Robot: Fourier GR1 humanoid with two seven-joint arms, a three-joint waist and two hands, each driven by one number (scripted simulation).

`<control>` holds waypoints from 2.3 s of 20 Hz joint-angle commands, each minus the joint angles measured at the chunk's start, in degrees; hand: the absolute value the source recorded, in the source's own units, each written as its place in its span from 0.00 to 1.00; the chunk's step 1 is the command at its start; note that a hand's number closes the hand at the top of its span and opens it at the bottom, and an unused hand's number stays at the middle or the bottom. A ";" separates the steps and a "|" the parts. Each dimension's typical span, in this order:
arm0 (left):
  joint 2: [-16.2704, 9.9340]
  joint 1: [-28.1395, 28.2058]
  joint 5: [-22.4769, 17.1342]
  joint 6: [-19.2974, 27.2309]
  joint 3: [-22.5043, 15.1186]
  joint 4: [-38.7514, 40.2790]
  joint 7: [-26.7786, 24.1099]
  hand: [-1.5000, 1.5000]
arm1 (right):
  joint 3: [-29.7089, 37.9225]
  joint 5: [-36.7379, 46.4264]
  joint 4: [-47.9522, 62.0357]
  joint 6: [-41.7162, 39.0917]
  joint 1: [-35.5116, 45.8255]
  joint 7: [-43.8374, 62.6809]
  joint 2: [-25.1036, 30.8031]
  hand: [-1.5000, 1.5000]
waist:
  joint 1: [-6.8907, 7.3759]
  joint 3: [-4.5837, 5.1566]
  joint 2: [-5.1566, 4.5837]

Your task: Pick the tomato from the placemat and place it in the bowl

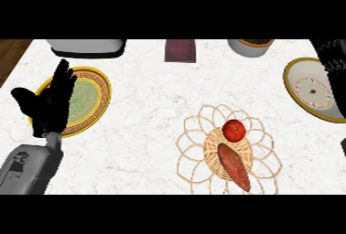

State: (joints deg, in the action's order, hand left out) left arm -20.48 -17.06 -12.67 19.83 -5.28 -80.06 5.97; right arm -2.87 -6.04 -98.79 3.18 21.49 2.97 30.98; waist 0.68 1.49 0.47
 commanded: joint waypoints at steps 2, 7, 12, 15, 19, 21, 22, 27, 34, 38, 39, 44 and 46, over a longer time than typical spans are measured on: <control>0.82 0.90 -0.62 -3.99 -0.16 2.08 -4.73 0.50 | -7.78 0.01 1.59 -5.93 -2.08 0.20 -2.59 1.00 | -0.29 -1.43 -0.75; 3.40 0.84 0.56 -4.87 -6.10 -0.96 -2.12 0.50 | -18.66 19.81 0.84 -10.52 -0.74 -1.22 9.20 1.00 | -0.52 -0.47 0.87; 6.09 4.25 2.29 -3.90 -9.29 -3.91 -3.83 0.50 | -14.39 4.94 8.40 6.30 -18.51 -19.56 -16.78 0.00 | -0.91 -1.78 -0.65; 3.88 4.80 0.72 -6.68 -6.74 -4.36 -3.10 0.50 | -14.35 5.01 4.40 4.43 -23.96 -27.74 -15.56 0.00 | -1.10 -1.54 -0.36; 5.04 5.57 2.34 -8.15 -5.58 -2.00 -5.79 0.50 | -12.82 8.71 -1.21 5.88 -23.67 -25.63 -14.75 0.00 | -1.03 -1.47 -0.42; 7.83 6.33 5.82 -3.07 -9.37 -7.03 -2.43 0.50 | -10.61 11.25 -3.48 7.11 -19.80 -16.57 -11.70 0.00 | -0.78 -1.46 -0.32; 6.32 8.39 5.31 -4.16 -8.93 -7.64 -3.47 0.50 | -8.79 11.74 -3.65 6.17 -19.07 -12.27 -8.24 0.00 | -0.64 -1.43 -0.27; 6.63 7.66 4.10 -6.84 -8.05 -7.23 -1.98 0.50 | -8.37 12.78 -10.21 1.89 -15.89 3.69 -4.83 0.00 | -0.58 -1.43 -0.40; 8.82 6.94 5.49 -5.76 -7.28 -5.46 -3.07 0.50 | -10.29 11.40 -8.07 -5.89 -9.85 20.19 -3.09 0.00 | -0.49 -1.42 -0.48; 9.67 6.98 7.60 -5.64 -8.40 -5.58 -3.55 0.50 | -12.12 13.26 0.91 -9.00 -7.87 19.04 -4.52 0.00 | -0.23 -1.48 -0.59; 7.02 6.24 4.58 -9.50 -4.73 -3.78 -4.95 0.50 | -11.51 11.61 -0.59 -10.99 -6.18 23.24 -4.28 0.00 | -0.36 -1.45 -0.57; 8.76 9.73 5.96 -9.49 -5.11 -8.39 -3.58 0.50 | -11.93 16.11 6.11 -12.87 -8.74 16.28 -7.36 0.00 | -0.34 -1.50 -0.49; 9.97 8.90 8.07 -9.11 -4.96 -8.80 -1.89 0.50 | -9.57 15.67 7.16 -14.93 -7.48 15.07 -9.63 0.00 | -0.53 -1.49 -0.47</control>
State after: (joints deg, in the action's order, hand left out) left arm -11.75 -8.42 -6.12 11.29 -10.73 -87.75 2.99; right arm -13.95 8.45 -95.69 -9.29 12.96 20.40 24.36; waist 0.24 0.00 -0.02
